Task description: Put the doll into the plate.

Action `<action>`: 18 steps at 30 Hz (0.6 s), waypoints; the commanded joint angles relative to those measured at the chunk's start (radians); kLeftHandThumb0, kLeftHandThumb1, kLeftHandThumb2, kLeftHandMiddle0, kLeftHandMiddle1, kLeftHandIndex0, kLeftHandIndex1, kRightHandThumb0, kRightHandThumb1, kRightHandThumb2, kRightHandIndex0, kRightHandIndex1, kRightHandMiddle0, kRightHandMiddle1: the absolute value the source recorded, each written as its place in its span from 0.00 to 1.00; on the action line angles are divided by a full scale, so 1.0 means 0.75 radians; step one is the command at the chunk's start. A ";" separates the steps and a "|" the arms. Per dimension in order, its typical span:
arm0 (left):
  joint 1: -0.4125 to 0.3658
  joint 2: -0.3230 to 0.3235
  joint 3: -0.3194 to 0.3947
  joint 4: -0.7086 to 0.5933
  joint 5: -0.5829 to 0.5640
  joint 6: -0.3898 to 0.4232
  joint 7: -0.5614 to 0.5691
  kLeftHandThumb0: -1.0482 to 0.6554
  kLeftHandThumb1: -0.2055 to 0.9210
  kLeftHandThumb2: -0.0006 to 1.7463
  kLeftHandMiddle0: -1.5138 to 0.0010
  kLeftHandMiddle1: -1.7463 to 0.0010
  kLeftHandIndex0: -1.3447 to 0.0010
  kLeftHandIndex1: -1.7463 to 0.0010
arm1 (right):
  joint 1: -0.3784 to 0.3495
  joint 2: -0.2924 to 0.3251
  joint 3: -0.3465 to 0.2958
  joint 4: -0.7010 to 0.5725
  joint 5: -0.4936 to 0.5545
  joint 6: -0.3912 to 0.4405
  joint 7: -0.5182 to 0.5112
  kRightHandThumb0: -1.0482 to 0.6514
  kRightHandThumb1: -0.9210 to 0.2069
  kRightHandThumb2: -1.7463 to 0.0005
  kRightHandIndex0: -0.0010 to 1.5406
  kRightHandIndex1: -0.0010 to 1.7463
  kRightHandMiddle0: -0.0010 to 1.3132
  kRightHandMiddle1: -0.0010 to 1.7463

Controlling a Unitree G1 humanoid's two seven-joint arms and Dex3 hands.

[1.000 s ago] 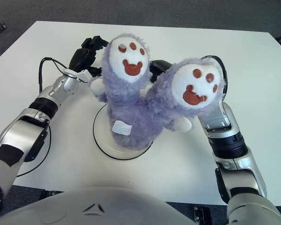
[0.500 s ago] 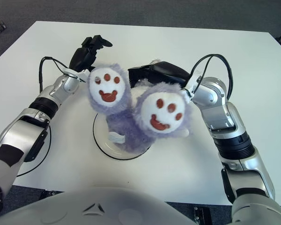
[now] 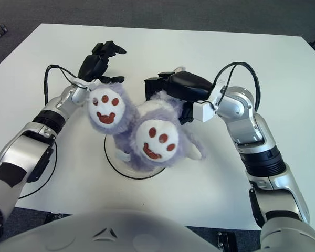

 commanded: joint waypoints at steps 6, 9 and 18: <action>0.011 -0.009 -0.010 0.007 0.005 -0.001 0.019 0.37 0.75 0.53 0.92 0.24 1.00 0.20 | -0.024 -0.017 -0.006 0.052 -0.015 -0.114 -0.022 0.41 0.53 0.43 0.02 0.74 0.11 0.75; 0.011 -0.009 -0.014 0.006 0.011 0.002 0.023 0.36 0.75 0.53 0.92 0.24 1.00 0.20 | -0.025 -0.020 -0.008 0.063 -0.017 -0.136 -0.021 0.39 0.56 0.41 0.01 0.68 0.08 0.73; 0.013 -0.013 -0.018 0.003 0.010 0.012 0.024 0.36 0.76 0.53 0.92 0.25 1.00 0.19 | -0.029 -0.039 -0.009 0.120 -0.034 -0.246 -0.030 0.34 0.51 0.45 0.01 0.56 0.04 0.68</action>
